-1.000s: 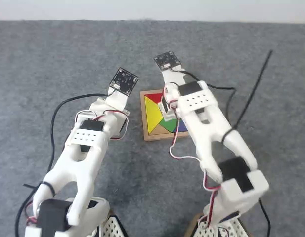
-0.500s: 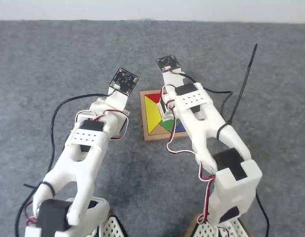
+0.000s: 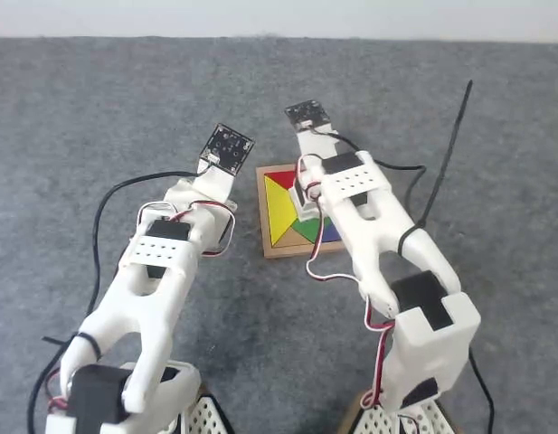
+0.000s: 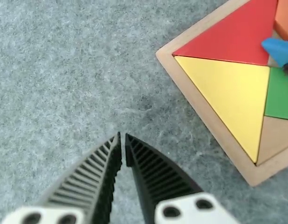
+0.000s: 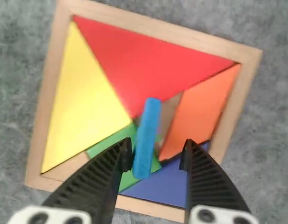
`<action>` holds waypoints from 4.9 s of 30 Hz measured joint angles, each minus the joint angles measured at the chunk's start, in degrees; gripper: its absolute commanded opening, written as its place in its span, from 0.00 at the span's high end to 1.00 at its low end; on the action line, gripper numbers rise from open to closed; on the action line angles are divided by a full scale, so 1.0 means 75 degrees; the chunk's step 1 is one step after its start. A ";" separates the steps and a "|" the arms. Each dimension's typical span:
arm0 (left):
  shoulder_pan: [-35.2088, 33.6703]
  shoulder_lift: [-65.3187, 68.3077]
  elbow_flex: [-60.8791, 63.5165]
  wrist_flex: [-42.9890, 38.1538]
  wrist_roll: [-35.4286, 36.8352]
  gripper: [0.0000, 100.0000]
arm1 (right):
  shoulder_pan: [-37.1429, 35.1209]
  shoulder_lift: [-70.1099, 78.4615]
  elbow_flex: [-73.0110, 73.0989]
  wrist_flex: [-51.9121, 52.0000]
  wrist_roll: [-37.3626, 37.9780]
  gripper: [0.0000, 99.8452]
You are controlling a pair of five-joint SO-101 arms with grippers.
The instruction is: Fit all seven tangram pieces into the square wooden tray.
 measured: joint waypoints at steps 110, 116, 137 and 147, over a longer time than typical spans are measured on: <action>0.2696 -0.7619 0.4700 -0.1911 0.2297 0.85 | 0.2544 -0.4442 0.5368 -0.5415 0.0445 0.99; 0.2696 -0.4056 0.2368 -0.1911 0.2813 0.85 | 0.3165 -0.5275 0.5392 -0.5158 -0.0047 0.99; 0.2860 0.6658 -0.7760 0.3704 0.2848 0.99 | 0.3528 -0.5579 0.5779 -0.5521 -0.0492 0.99; 0.2907 0.7068 -0.8697 0.4806 0.2848 0.99 | 0.3528 -0.5579 0.5779 -0.5521 -0.0492 0.99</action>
